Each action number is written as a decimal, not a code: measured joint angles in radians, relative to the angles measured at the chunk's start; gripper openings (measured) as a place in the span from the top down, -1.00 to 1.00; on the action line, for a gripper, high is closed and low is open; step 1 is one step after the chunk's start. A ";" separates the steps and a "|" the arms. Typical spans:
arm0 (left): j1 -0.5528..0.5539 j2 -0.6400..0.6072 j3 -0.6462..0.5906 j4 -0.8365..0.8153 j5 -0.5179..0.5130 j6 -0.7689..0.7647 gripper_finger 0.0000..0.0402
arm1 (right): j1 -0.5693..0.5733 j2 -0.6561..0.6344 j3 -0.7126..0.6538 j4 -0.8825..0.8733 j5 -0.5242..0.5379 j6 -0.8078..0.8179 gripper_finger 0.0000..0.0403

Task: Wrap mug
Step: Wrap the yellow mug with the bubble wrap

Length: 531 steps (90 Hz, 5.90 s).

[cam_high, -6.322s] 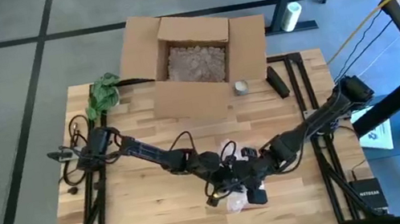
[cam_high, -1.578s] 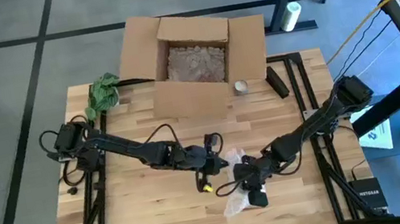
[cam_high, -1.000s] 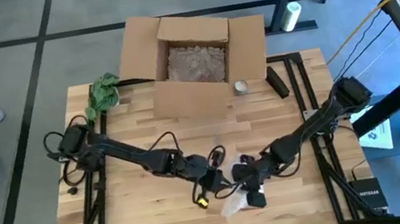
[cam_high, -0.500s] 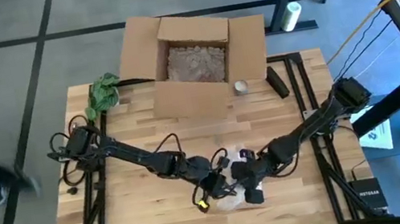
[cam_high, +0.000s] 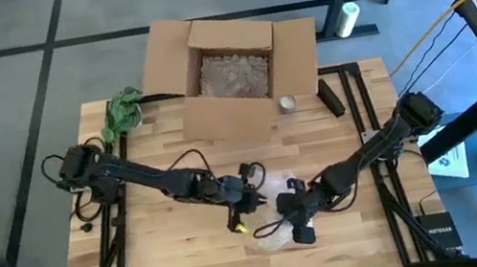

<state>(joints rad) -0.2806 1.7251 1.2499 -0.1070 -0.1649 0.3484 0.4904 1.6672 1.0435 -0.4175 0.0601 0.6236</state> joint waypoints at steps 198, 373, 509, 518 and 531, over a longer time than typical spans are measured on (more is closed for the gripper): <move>0.172 0.087 0.001 0.003 0.000 -0.050 0.47 | 0.000 -0.001 0.000 0.018 0.003 0.000 1.00; -0.021 0.046 0.005 0.254 0.288 0.026 1.00 | 0.000 -0.151 0.002 -0.134 0.141 0.026 0.94; 0.039 0.370 0.145 0.320 0.521 -0.091 1.00 | 0.085 -0.101 0.074 -0.071 0.054 0.002 1.00; 0.035 0.369 0.145 0.304 0.529 -0.076 1.00 | 0.085 -0.093 0.074 -0.062 0.053 -0.008 1.00; 0.034 0.369 0.145 0.300 0.617 -0.036 0.99 | 0.086 -0.092 0.074 -0.052 0.042 -0.030 1.00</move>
<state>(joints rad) -0.2470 2.0945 1.3952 0.1927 0.4519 0.3119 0.5767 1.5749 1.1179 -0.4697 0.1023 0.5937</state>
